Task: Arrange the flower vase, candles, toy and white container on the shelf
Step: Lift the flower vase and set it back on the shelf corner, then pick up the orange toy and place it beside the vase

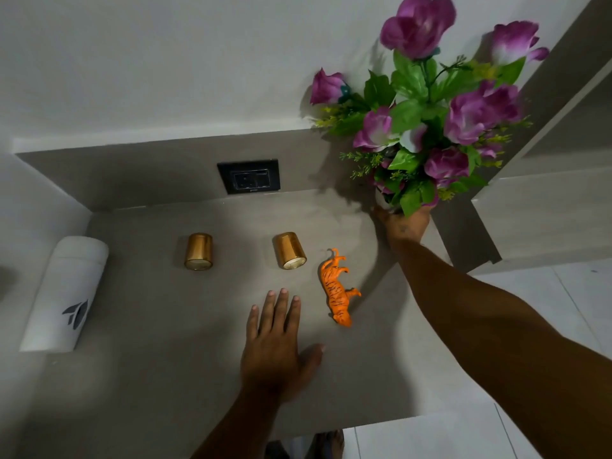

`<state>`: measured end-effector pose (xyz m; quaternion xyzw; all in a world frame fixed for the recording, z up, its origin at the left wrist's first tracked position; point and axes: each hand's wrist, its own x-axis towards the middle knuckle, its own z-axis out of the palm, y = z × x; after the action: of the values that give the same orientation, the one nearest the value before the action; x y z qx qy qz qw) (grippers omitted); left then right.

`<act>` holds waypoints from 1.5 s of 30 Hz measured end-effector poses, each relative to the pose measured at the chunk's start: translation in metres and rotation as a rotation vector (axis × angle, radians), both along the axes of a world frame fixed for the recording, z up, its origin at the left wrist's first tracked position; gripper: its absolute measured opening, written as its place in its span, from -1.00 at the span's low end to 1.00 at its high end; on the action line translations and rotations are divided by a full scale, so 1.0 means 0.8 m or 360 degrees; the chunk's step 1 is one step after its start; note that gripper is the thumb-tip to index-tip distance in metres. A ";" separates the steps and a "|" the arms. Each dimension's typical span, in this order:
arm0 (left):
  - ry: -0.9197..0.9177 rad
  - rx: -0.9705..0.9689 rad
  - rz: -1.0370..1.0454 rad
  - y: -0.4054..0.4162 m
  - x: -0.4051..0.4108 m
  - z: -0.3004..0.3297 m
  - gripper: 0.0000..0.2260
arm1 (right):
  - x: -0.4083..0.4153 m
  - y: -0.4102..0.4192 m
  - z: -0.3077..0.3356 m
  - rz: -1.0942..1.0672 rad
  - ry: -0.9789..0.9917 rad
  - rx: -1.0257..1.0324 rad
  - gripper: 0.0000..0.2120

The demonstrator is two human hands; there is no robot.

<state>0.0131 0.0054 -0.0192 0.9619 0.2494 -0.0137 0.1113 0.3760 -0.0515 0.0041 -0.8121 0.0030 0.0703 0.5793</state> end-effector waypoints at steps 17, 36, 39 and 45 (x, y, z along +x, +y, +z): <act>0.0069 0.0083 0.0010 -0.001 0.003 0.001 -0.16 | -0.215 -0.149 -0.020 0.0921 -0.0585 -0.1555 -0.26; 0.0127 0.0087 0.0019 -0.003 0.002 0.003 -0.17 | -0.268 -0.088 0.019 0.0826 -0.0421 -0.0608 -0.78; 0.0112 0.0082 0.0013 -0.001 0.003 0.001 -0.16 | -0.252 -0.071 0.024 0.0440 -0.0103 -0.0167 -0.83; 0.0200 0.0082 0.0011 0.001 0.005 0.001 -0.13 | -0.210 -0.029 0.019 -0.0195 0.0591 0.0524 -0.97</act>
<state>0.0172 0.0060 -0.0187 0.9608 0.2596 -0.0673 0.0707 0.2077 -0.0749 0.0191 -0.6782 0.1470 0.1826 0.6965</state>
